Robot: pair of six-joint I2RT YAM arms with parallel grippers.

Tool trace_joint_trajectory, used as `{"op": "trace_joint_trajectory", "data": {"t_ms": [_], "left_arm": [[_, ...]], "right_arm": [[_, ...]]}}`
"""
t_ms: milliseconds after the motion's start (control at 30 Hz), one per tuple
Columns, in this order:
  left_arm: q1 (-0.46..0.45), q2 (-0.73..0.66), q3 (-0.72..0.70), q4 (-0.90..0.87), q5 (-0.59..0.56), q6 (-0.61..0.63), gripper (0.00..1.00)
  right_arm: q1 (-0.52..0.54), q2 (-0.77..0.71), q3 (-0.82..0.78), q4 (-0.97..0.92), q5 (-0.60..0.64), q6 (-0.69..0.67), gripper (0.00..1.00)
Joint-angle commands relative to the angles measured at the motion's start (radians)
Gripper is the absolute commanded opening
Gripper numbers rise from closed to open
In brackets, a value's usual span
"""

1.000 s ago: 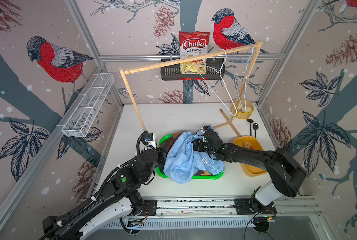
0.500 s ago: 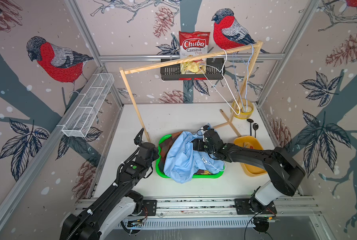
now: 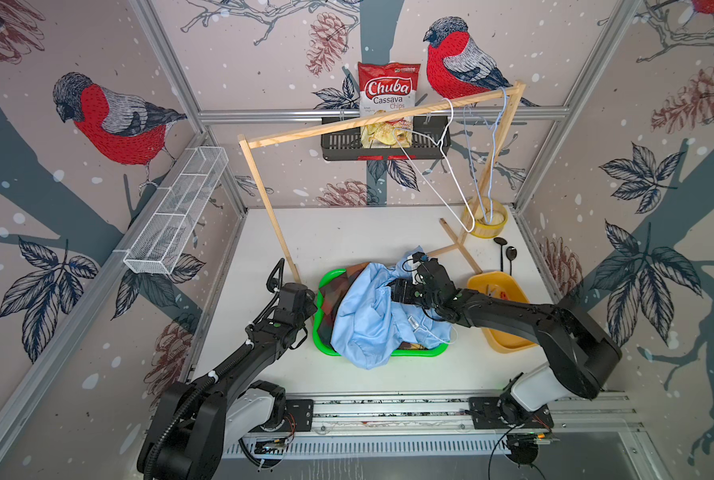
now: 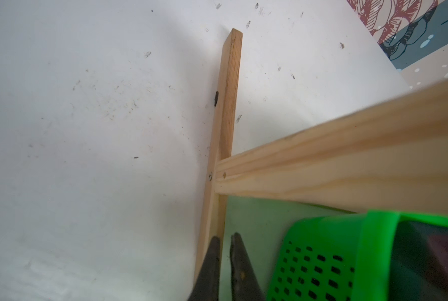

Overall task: Remove the clothespins securing long-sleeve shirts to the hanger
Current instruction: Adjust the bin at the center of the board, then adjust the clothesline at the center of the board.

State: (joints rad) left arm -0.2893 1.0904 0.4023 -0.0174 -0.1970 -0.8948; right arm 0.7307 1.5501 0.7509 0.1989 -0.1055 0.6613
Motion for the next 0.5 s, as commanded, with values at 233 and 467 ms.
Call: {"op": "trace_joint_trajectory", "data": {"t_ms": [233, 467], "left_arm": [[0.007, 0.149, -0.007, 0.159, 0.065, -0.053, 0.11], [0.007, 0.206, 0.003, 0.165, 0.04, -0.063, 0.11]], "right_arm": [[-0.038, -0.012, -0.034, -0.195, -0.009, 0.017, 0.78], [-0.047, -0.049, -0.053, -0.208, -0.011, 0.016, 0.79]]}}
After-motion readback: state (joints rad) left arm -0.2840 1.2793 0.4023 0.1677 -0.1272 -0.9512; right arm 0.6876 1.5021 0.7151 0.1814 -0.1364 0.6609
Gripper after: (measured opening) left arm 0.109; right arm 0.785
